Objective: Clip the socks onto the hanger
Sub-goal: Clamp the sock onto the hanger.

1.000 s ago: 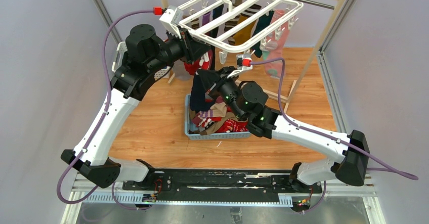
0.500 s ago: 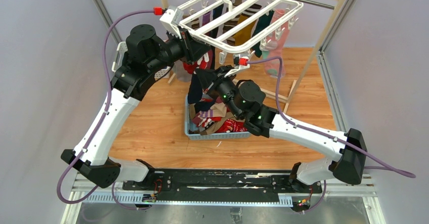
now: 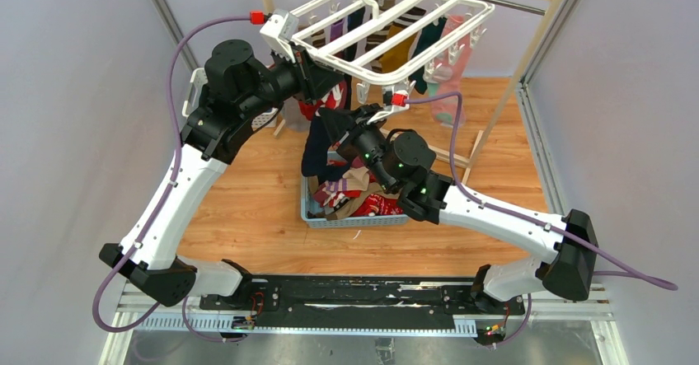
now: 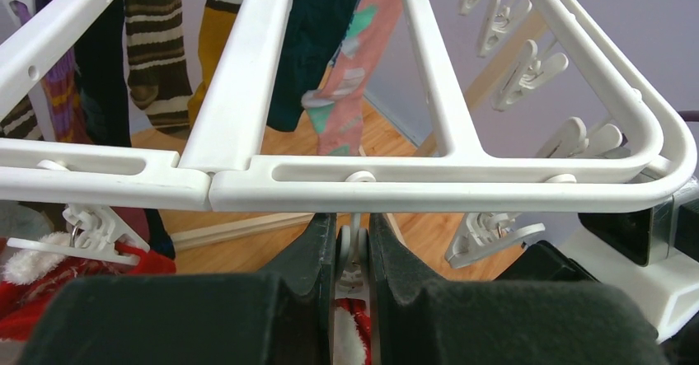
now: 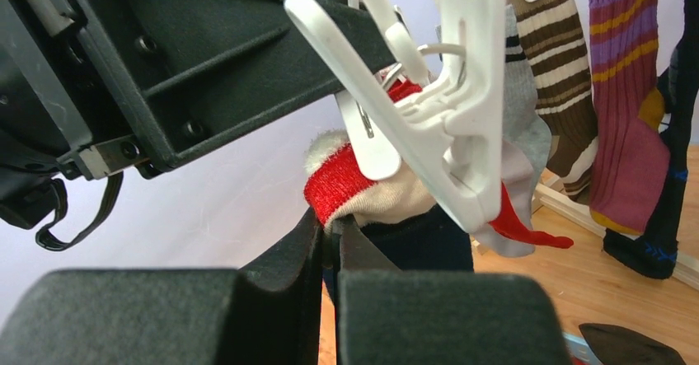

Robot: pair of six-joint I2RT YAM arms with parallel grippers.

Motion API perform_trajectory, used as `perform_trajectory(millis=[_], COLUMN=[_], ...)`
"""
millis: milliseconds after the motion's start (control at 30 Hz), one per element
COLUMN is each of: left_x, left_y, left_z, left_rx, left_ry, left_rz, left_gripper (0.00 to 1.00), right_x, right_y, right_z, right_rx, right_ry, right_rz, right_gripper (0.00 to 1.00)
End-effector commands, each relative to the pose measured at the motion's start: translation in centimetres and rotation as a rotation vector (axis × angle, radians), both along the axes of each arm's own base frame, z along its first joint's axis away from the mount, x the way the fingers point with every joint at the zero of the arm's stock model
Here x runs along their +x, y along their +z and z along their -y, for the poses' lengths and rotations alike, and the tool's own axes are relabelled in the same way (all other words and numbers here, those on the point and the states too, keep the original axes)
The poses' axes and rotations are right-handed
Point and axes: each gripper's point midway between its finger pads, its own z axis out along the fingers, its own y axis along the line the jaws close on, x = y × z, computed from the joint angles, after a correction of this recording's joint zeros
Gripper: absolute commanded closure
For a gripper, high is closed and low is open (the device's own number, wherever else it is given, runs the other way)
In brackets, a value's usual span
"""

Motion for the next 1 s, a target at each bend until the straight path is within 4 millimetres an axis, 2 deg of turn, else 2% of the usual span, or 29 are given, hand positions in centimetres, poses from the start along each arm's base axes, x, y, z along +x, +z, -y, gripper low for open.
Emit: perform_trajectory(millis=[0,167,233,300,533,633,767,867,967], left_x=[-0.5,-0.5,-0.5,-0.5,-0.5,-0.4,-0.4,-0.4,-0.4], left_y=[-1.3,-1.0,-1.0,-1.1,-1.1,-1.1,-1.1,-1.3,-1.4], left_z=[-0.6,-0.6,-0.6,-0.7,-1.1,-1.4,-1.7,-1.9,-2.1], left_rx=[0.035,0.029,0.030,0.033,0.033,0.035,0.041,0.051,0.062], left_ry=[0.004,0.008,0.010,0.013,0.036,0.050,0.065,0.071,0.080], left_rz=[-0.041,-0.035,-0.036,-0.039,-0.029,-0.024,-0.015,-0.009,-0.005], left_gripper=[0.88,0.86,0.77,0.62,0.54,0.54,0.54,0.54,0.54], right_x=[-0.7,-0.8,-0.8,-0.8,-1.1,-1.2,-1.3,-1.4,-1.8], right_y=[3.5,3.7,3.6,3.2,3.1,3.2,2.7,1.8,0.2], right_z=[0.1,0.0,0.0,0.0,0.2,0.3,1.0,2.4,4.3], right_rx=[0.069,0.065,0.062,0.057,0.060,0.058,0.044,0.029,-0.034], right_ry=[0.006,0.008,0.011,0.011,0.016,0.018,0.003,-0.027,-0.059], right_rz=[0.065,0.077,0.077,0.072,0.082,0.092,0.097,0.099,0.101], right_gripper=[1.00,1.00,1.00,1.00,0.99,0.88,0.66,0.53,0.47])
